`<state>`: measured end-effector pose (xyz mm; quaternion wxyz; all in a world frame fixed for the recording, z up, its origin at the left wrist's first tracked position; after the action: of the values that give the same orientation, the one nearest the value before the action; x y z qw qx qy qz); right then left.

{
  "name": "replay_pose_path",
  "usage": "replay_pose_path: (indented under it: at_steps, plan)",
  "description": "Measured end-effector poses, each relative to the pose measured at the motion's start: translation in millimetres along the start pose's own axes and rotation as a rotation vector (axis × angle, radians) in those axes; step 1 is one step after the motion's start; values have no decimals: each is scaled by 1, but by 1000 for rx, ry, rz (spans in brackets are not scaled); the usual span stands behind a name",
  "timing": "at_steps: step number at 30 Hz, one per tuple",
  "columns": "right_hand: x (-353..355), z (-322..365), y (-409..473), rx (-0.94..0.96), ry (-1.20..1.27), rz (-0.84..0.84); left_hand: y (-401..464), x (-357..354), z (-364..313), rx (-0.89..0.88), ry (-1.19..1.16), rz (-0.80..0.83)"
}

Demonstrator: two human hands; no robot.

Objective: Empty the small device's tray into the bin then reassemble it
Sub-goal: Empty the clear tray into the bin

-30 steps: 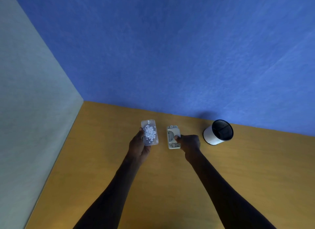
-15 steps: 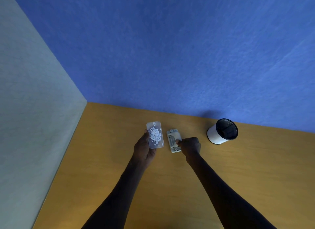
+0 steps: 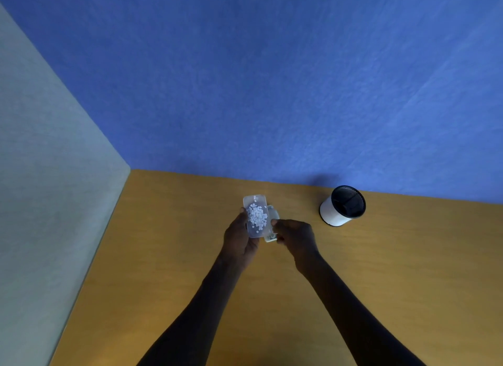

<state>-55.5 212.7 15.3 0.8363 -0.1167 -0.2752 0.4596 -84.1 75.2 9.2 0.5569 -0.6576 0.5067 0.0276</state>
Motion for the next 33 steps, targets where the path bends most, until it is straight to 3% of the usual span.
replay_pose_path:
  at_steps: [6, 18, 25, 33]
  plan:
    - [18, -5, -24, -92, 298, 104, -5, -15, 23, -6, 60, -14]
    - [118, -10, 3, -145, 514, -91, 1, -39, 56, 30, 201, 34]
    - [200, -2, 40, -91, 366, -286, 3, -48, 71, 46, 245, 36]
    - [223, 15, 83, -166, 121, -370, 6, -51, 73, 42, 232, 71]
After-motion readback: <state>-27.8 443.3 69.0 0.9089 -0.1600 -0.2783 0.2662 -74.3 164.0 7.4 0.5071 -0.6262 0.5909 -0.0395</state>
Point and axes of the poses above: each hand's wrist, its own y-axis towards the middle knuckle, its own x-axis out of the back of the hand, z = x × y, the point moved 8 cm from there along y, towards the middle knuckle, and after that the axes turned 13 degrees about -z, right-handed, at the moved point
